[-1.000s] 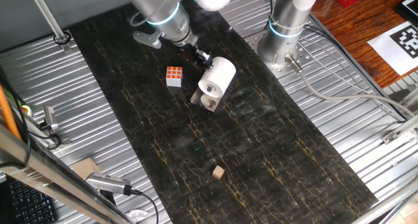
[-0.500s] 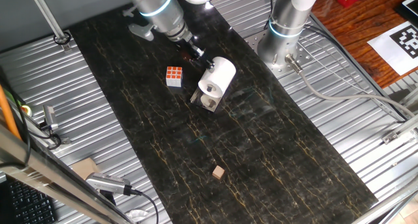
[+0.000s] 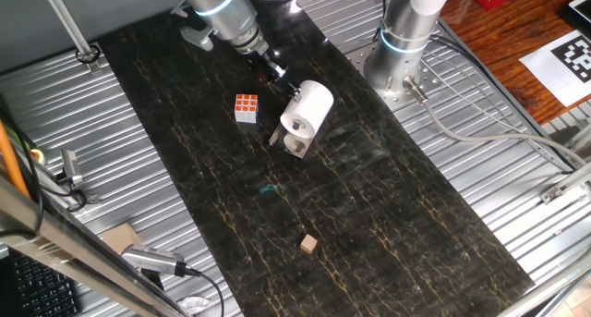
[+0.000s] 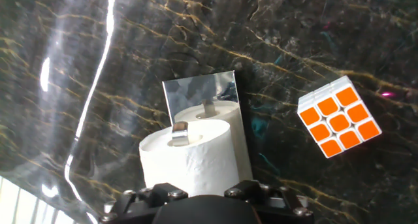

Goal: Take the roll of paper down from the shelf

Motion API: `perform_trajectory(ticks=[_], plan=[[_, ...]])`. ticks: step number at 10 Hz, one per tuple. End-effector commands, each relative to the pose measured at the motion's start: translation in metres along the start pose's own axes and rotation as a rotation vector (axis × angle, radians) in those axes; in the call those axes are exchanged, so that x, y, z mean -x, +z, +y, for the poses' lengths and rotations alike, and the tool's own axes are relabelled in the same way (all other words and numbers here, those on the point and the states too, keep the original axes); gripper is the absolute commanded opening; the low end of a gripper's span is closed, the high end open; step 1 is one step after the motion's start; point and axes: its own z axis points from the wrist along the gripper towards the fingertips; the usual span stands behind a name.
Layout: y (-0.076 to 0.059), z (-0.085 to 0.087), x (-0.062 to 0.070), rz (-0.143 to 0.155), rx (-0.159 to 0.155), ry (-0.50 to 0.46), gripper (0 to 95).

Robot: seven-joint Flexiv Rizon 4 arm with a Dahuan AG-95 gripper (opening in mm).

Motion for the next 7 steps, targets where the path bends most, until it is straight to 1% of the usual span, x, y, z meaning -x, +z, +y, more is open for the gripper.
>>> perform_trajectory(ticks=[1,2,3,5,7], plan=[[0.0001,0.0003,-0.0007,-0.004,-0.046,-0.025,76.0],[0.0001,0.0003,-0.0007,-0.006,-0.064,-0.033,76.0],[0.0001,0.0003,-0.0007,-0.009,-0.084,-0.066,76.0],[0.0001,0.0003,-0.0007,-0.009,-0.084,-0.111,76.0],[0.0001,0.0003,-0.0007,-0.003,-0.087,-0.116,76.0]])
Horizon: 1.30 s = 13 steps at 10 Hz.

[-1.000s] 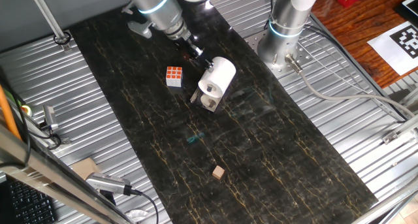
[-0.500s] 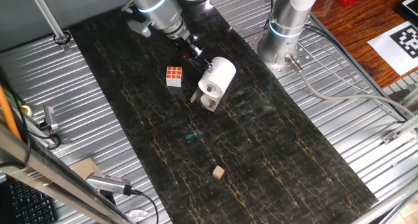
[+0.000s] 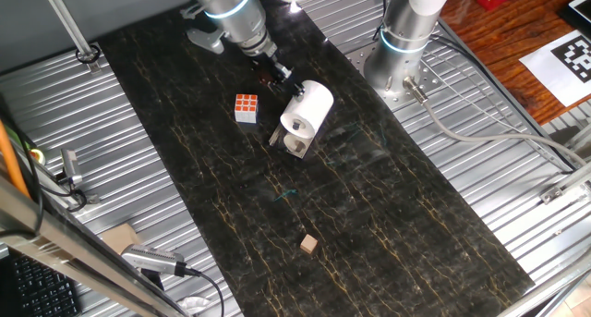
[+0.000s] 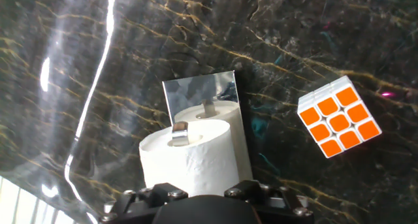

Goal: Take the roll of paper down from the shelf

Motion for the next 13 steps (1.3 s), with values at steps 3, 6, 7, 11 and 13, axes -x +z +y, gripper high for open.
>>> perform_trajectory(ticks=[3,6,7,11,13], plan=[[0.000,-0.001,0.001,0.023,0.009,-0.014,76.0],[0.000,-0.001,0.001,0.038,0.010,-0.012,76.0],[0.000,-0.001,0.001,0.039,0.011,-0.013,76.0],[0.001,0.002,0.003,0.058,0.017,-0.009,76.0],[0.006,0.015,0.010,0.075,-0.001,-0.002,76.0]])
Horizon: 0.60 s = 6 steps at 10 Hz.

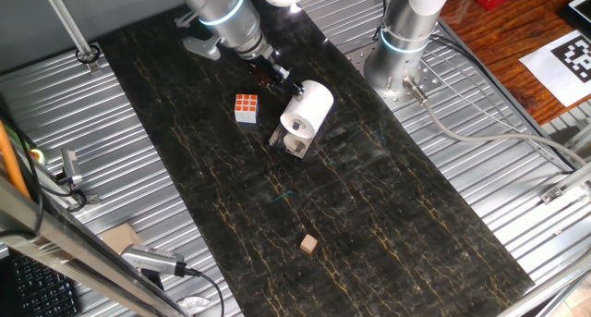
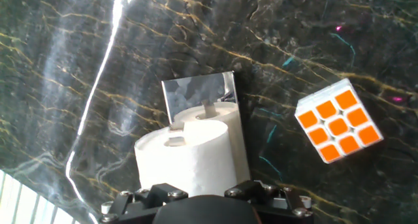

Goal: Take the roll of paper down from the shelf

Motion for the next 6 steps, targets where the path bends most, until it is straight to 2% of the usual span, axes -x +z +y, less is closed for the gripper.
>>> perform_trajectory(ticks=[1,4,6], plan=[[0.004,0.007,0.005,0.015,-0.008,-0.001,76.0],[0.009,0.009,0.007,0.056,-0.017,-0.013,76.0],[0.015,0.007,0.009,0.058,-0.023,-0.015,76.0]])
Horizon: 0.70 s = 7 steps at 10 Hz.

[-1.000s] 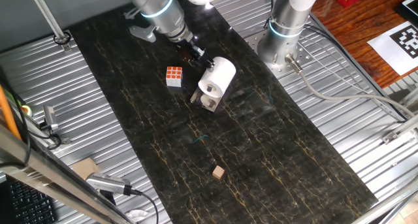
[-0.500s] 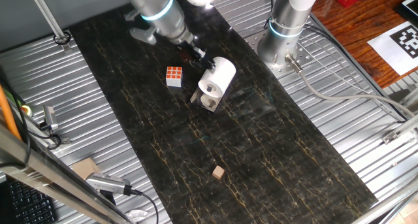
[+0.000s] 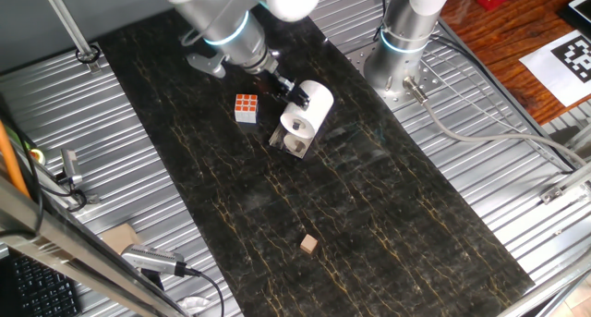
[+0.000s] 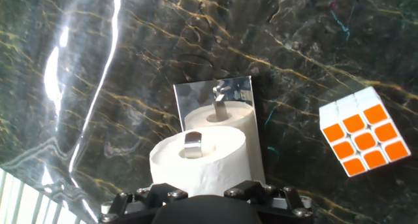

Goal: Take the roll of paper down from the shelf

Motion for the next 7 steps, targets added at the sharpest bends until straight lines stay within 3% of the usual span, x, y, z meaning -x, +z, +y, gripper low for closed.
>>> perform_trajectory(ticks=[1,7], plan=[[0.005,-0.001,0.001,-0.002,-0.004,0.003,76.0],[0.017,0.003,0.008,-0.014,-0.017,0.016,76.0]])
